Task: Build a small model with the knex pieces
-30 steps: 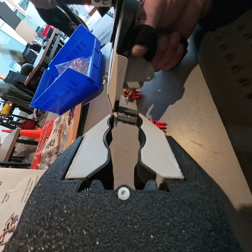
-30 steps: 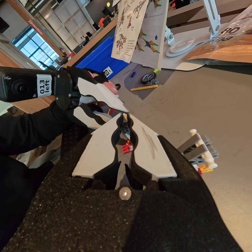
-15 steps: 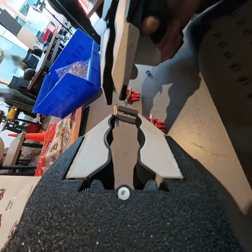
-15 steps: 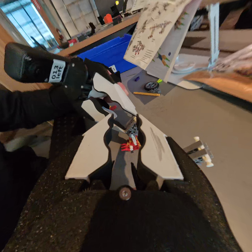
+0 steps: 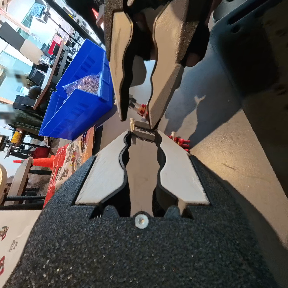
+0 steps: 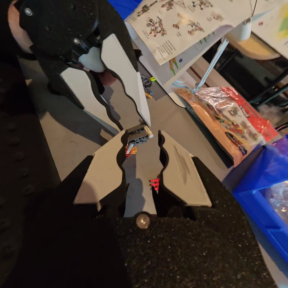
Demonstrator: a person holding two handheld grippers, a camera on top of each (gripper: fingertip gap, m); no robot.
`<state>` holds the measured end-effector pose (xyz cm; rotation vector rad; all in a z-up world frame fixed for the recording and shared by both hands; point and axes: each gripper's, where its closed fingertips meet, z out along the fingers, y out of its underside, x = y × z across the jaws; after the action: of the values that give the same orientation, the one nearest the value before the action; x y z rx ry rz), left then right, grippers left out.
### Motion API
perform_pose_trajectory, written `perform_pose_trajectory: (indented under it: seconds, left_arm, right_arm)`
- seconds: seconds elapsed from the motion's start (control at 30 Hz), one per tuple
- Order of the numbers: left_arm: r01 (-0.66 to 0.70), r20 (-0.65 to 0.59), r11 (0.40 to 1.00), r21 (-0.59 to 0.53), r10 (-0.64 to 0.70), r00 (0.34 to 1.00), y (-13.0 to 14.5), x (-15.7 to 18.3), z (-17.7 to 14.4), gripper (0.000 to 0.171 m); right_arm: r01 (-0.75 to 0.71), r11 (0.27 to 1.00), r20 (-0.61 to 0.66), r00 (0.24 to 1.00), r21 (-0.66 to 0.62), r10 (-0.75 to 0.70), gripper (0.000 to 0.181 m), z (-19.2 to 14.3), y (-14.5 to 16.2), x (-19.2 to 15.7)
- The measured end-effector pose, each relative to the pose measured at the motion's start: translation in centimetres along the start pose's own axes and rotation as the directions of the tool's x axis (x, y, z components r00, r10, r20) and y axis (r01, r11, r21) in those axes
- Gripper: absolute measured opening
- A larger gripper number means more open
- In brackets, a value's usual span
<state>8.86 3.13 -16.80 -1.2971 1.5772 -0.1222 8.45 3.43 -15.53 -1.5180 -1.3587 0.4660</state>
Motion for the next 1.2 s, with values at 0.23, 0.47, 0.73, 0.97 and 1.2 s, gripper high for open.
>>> perform_pose_trajectory:
  seconds: [0.23,0.47,0.73,0.97,1.2]
  left_arm:
    - [-0.013,-0.012,1.000,0.007,0.013,1.000,-0.1,0.0,0.3,0.030]
    - [0.005,-0.008,1.000,0.008,-0.004,1.000,0.0,-0.1,0.4,0.032]
    - [0.053,0.018,0.999,-0.002,-0.053,0.998,0.4,-0.9,0.1,0.045]
    - [0.109,-0.032,0.994,-0.005,-0.109,0.994,0.9,-0.8,-0.7,0.040]
    - [0.135,-0.044,0.991,0.012,-0.134,0.990,1.0,-1.2,-0.8,0.019]
  right_arm:
    - [0.137,0.989,-0.045,0.989,-0.051,-0.140,0.029,0.0,0.5,0.0]
    - [0.122,0.992,-0.062,0.990,-0.028,-0.123,0.026,0.0,0.6,0.0]
    - [0.097,0.995,-0.058,0.994,-0.009,-0.097,0.026,0.1,0.5,0.0]
    - [0.079,0.997,-0.046,0.996,0.005,-0.079,0.025,0.1,0.5,0.0]
    - [0.074,0.997,-0.043,0.996,0.015,-0.074,0.024,0.1,0.4,0.1]
